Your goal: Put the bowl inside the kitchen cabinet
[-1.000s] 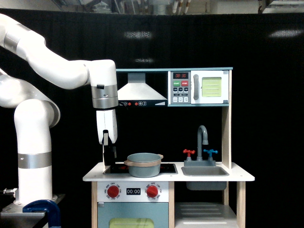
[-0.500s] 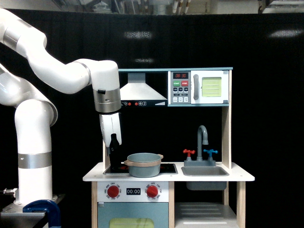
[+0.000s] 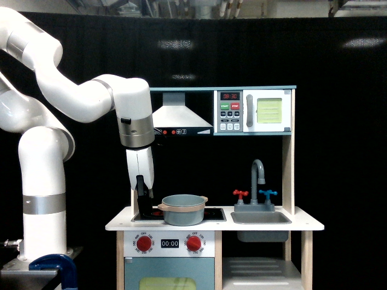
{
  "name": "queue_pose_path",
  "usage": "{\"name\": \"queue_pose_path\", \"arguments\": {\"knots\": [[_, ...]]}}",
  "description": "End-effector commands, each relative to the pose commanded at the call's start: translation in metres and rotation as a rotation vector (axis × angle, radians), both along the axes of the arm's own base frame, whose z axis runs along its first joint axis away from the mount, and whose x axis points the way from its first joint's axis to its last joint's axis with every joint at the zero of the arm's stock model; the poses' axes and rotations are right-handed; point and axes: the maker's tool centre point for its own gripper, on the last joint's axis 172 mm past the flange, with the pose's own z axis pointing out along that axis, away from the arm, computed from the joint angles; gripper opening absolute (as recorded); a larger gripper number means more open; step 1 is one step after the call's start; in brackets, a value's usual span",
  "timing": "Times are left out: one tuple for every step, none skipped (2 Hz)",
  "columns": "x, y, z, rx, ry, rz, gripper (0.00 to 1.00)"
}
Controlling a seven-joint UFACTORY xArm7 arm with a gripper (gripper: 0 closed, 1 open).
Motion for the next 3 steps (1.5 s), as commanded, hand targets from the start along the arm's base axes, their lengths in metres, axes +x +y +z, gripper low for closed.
{"name": "queue_pose_path", "arguments": {"knots": [[0.009,-0.007,0.004,0.113,-0.006,-0.199,1.0],[0.013,0.0,0.004,0.178,-0.079,-0.186,1.0],[0.017,0.006,0.001,0.229,-0.145,-0.119,1.0]]}}
